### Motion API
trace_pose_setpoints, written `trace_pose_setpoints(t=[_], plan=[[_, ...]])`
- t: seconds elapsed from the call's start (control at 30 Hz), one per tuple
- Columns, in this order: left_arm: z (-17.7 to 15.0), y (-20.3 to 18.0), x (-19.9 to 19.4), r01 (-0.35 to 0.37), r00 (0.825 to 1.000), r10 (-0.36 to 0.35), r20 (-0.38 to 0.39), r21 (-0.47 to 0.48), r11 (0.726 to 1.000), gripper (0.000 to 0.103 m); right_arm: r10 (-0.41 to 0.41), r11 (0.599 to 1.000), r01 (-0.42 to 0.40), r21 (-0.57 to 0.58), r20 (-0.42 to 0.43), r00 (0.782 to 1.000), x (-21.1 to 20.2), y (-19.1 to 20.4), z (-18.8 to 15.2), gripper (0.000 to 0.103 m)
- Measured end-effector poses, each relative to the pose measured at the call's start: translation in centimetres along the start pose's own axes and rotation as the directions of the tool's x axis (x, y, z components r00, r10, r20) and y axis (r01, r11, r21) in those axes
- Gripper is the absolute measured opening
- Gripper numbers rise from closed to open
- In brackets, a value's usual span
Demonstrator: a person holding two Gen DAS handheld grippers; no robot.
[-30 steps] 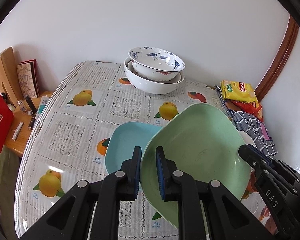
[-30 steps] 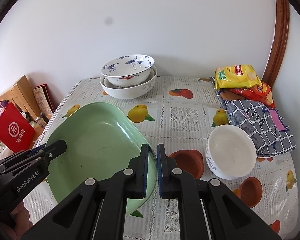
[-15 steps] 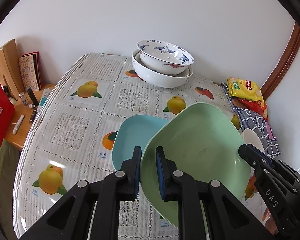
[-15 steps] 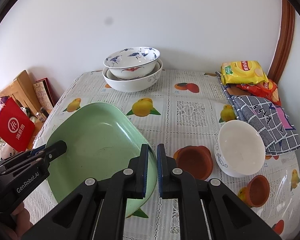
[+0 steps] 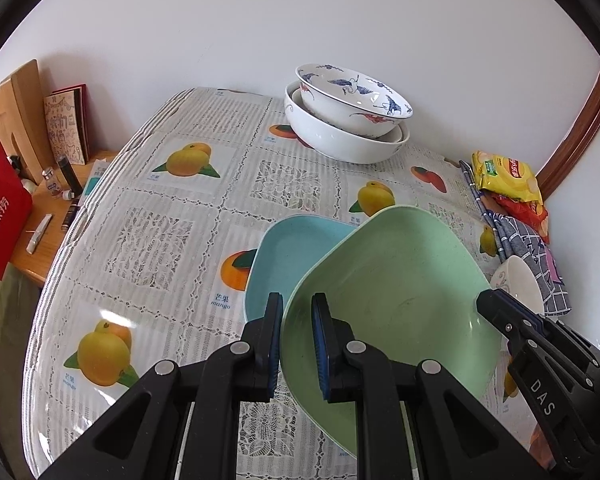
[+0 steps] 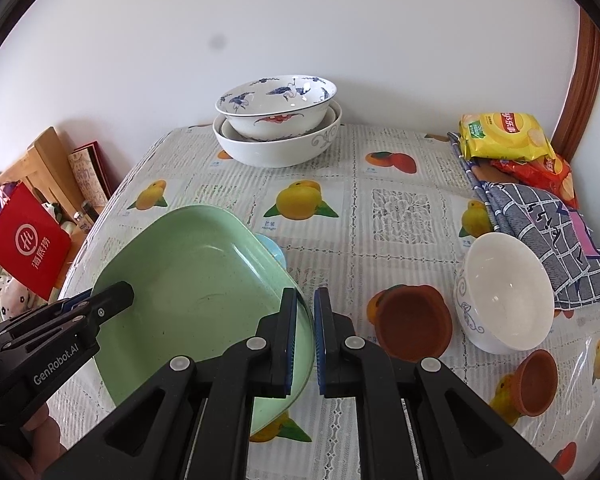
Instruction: Organize plates and bowls
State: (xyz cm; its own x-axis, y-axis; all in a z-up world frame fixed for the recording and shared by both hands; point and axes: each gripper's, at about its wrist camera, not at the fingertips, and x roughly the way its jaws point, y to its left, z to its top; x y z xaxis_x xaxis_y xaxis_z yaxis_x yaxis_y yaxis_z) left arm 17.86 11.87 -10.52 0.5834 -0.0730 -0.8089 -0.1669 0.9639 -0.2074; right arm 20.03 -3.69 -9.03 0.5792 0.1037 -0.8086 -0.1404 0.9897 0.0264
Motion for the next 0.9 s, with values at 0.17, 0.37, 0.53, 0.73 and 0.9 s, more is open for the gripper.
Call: trace_pose_setpoints(t=[0.17, 0.37, 0.53, 0.73, 0.9], plan=[[0.0, 0.7, 0.6, -0.006, 1.0, 0.006, -0.01, -0.014, 1.0, 0.014, 0.008, 1.0, -0.008, -0.007, -0.014, 1.0, 0.8, 0.5, 0.1, 0.009], [0.0, 1.5, 1.3, -0.017, 1.0, 0.017, -0.025, -0.028, 0.999, 0.014, 0.017, 1.0, -0.018, -0.016, -0.032, 0.999, 1.8, 1.2, 0.1, 0.009], [0.0, 2.0, 1.7, -0.027, 0.999, 0.026, -0.035, -0.036, 0.999, 0.014, 0.023, 0.999, -0.024, -0.022, -0.049, 0.999, 2.6, 1.6, 0.2, 0.009], [0.0, 2.5, 2.3, -0.04, 0.998, 0.038, -0.048, -0.043, 0.998, 0.014, 0.024, 0.999, -0.026, -0.03, -0.062, 0.998, 3.4, 2.1, 0.4, 0.009], [-0.1, 2.8, 2.7, -0.049, 0.997, 0.046, -0.058, -0.051, 0.997, 0.014, 0.033, 0.999, -0.035, -0.036, -0.074, 0.997, 4.1, 2.3, 0.4, 0.009]])
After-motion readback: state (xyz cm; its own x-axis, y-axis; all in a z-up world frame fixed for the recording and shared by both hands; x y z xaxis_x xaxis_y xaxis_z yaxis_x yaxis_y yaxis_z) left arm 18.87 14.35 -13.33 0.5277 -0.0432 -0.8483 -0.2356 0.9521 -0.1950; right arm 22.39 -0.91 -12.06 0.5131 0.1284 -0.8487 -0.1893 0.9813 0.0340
